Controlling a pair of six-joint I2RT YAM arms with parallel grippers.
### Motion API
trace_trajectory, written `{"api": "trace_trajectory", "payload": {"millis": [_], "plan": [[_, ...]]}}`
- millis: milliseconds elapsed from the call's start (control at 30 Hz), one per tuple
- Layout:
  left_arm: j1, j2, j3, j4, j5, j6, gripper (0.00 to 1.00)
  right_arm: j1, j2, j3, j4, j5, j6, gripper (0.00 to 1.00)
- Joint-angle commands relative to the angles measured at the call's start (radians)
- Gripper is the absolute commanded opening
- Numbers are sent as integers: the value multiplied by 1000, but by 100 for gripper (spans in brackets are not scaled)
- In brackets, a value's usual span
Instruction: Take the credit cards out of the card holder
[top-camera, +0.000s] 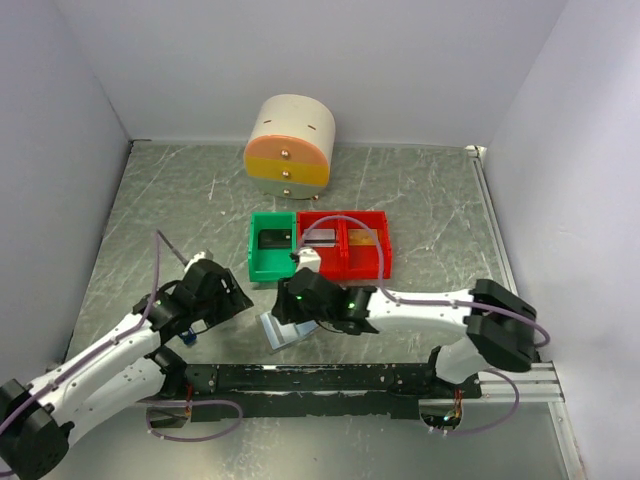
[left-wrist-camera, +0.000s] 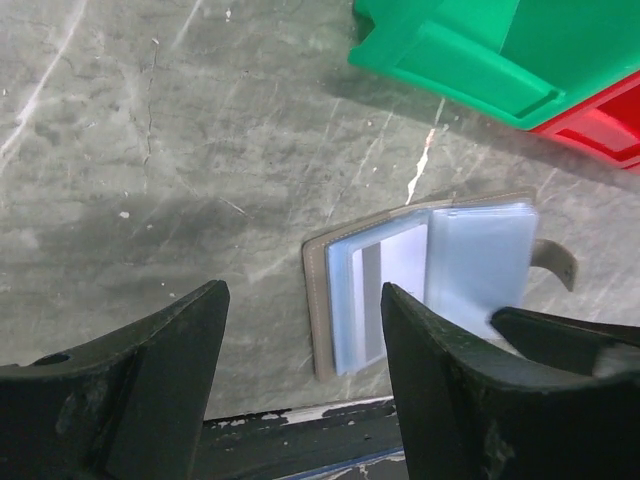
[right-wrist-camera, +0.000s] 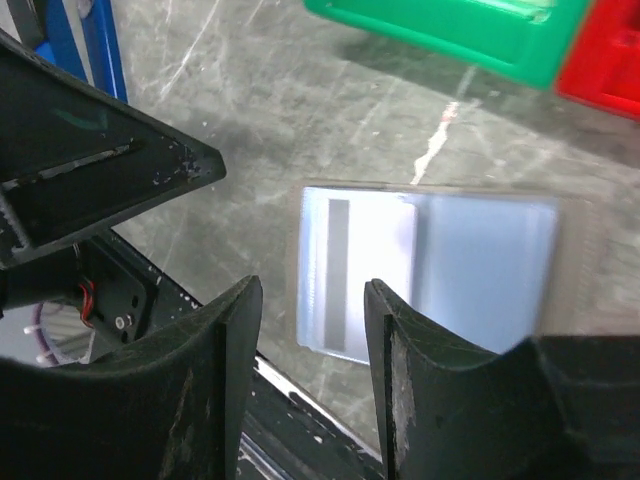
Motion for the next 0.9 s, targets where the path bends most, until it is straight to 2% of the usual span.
{"api": "trace_trajectory", "payload": {"millis": [0, 200, 400, 533, 700, 867], "plan": [[7, -89, -31, -59, -22, -89, 73, 33, 123, 117, -108, 6, -58, 45], [8, -108, -65, 25, 72, -62, 70, 33, 213, 143, -149, 10, -24, 42], [8, -45, -58, 81, 131, -20, 68, 35, 261, 167, -187, -4, -70, 54], [8, -41, -25, 26, 71, -38, 66, 52, 287, 201, -214, -8, -112, 61], [7, -142, -5, -51, -21, -77, 67, 77, 352, 315, -337, 95, -120, 63], [7, -205, -15, -93, -41, -93, 68, 86, 430, 371, -406, 127, -113, 62]]}}
